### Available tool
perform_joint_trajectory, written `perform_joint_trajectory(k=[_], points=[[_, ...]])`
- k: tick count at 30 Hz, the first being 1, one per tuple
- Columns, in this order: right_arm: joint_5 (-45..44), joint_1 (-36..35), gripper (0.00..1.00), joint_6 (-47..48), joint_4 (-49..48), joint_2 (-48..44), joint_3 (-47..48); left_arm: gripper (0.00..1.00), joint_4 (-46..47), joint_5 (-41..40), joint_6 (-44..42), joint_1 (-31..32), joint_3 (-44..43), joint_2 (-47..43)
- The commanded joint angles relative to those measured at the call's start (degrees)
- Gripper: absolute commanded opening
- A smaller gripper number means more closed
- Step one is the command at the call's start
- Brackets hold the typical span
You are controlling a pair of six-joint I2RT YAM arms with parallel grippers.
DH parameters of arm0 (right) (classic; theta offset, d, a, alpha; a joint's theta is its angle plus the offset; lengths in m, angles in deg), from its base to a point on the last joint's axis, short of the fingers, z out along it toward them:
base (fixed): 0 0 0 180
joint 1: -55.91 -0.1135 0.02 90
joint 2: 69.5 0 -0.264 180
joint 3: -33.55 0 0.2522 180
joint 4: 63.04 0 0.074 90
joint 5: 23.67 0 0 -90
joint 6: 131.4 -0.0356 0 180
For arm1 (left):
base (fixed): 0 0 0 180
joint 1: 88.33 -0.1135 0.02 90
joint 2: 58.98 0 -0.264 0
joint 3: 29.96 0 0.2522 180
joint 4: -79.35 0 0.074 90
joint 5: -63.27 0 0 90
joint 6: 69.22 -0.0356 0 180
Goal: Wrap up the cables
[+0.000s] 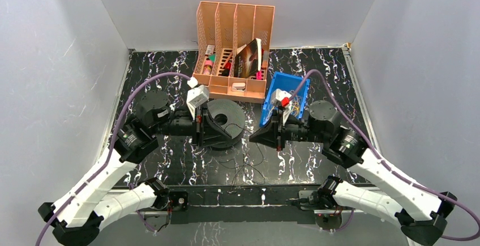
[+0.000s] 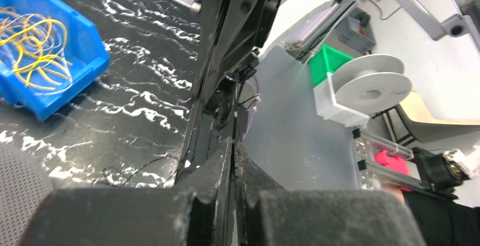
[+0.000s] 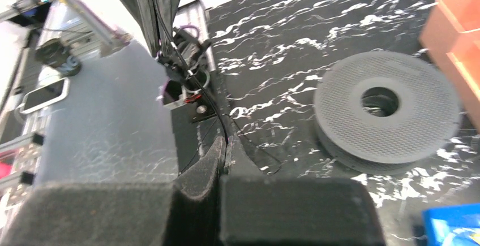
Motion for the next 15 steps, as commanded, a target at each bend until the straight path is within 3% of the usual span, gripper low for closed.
perform_joint_trajectory(k=[1,7,15], points=[[-11.68,-0.31,0.0,6.75,10.42,-1.37,7.49,0.0,-17.0,-5.16,-9.72,0.06,-4.45,-0.01],[-19.66,-0.22,0.0,12.57,15.27,0.19,13.96,0.0,-25.53,-6.0,-12.66,0.08,-5.97,3.27],[-23.04,-0.31,0.0,23.18,11.66,3.95,16.25,0.0,-28.85,-4.12,-14.09,0.06,-4.79,5.01]])
